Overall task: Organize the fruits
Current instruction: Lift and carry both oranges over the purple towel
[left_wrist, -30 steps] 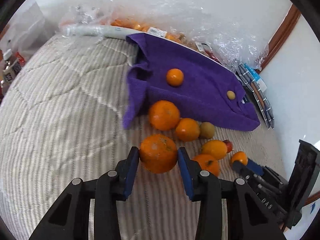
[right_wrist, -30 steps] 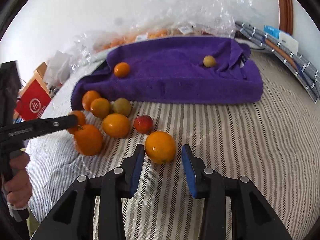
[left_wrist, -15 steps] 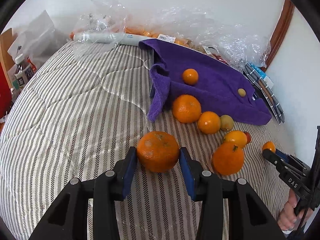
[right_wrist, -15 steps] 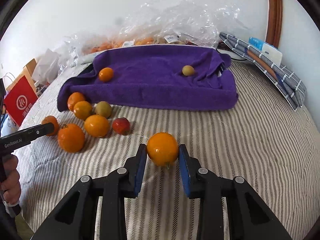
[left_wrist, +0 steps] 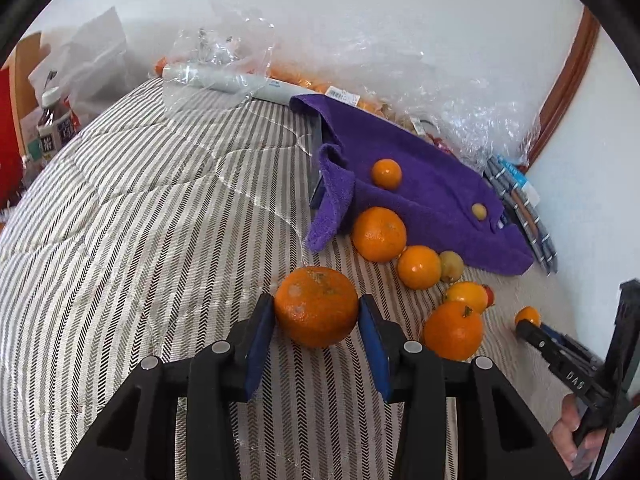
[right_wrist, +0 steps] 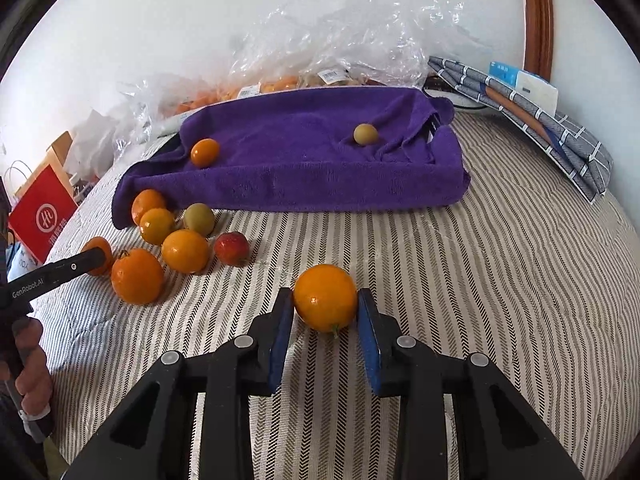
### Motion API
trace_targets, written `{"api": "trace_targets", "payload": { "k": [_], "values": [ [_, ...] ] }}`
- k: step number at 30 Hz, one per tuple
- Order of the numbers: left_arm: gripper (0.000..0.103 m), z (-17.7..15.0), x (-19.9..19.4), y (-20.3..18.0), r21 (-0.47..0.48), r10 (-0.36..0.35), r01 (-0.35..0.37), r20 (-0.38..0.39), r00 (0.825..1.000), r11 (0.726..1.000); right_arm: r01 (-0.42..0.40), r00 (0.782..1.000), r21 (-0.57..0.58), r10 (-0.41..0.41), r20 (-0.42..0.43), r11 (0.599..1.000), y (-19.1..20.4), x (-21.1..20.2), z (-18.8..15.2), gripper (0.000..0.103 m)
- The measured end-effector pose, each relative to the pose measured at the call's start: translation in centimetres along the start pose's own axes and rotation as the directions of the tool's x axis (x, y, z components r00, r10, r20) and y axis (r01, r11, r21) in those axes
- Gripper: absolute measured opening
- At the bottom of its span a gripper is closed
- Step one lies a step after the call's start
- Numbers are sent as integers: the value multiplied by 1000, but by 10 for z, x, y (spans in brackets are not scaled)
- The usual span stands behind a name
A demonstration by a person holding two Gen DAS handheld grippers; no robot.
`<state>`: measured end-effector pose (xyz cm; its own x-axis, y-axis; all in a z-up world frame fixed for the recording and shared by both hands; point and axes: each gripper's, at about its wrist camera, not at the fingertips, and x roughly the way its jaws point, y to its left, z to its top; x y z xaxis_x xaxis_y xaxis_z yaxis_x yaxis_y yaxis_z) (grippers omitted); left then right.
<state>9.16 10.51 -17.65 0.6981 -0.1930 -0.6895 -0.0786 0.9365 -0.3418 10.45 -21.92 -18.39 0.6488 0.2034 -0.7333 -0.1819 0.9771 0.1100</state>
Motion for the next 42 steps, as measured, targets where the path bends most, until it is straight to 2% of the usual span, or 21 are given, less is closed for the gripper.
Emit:
{"api": "trace_targets", "payload": {
  "k": [4,9,21,27,32,35,42],
  "values": [
    [40,-1,-8,0,-2,3,-3,46,999,1000,16,999,-3,-16,38,1000,2,-7,-2,32],
    [40,-1,-8,4,-14,12,-12,36,999,1000,14,997,29,-16,72,999,-4,-14,-3,32],
    [40,-1,-11,3,-7,3,-2,56,998,1000,-52,996,50,48,81,997,-9,-16,-3,32],
    [40,3,-13,3,-12,42,-41,65,997,999,-80,996,71,76,53,994,-13,-12,3,32],
    [40,29,-22,-13,-1,7,-7,106,994,1000,-94,990,25,91,108,995,-10,-24,28,32],
    [40,51,-19,-33,44,14,-20,135,991,999,-90,984,6,88,154,996,-13,-28,54,32],
    [40,97,14,-68,89,-25,11,165,986,996,-45,975,11,42,216,999,-33,-12,109,32]
  ]
}}
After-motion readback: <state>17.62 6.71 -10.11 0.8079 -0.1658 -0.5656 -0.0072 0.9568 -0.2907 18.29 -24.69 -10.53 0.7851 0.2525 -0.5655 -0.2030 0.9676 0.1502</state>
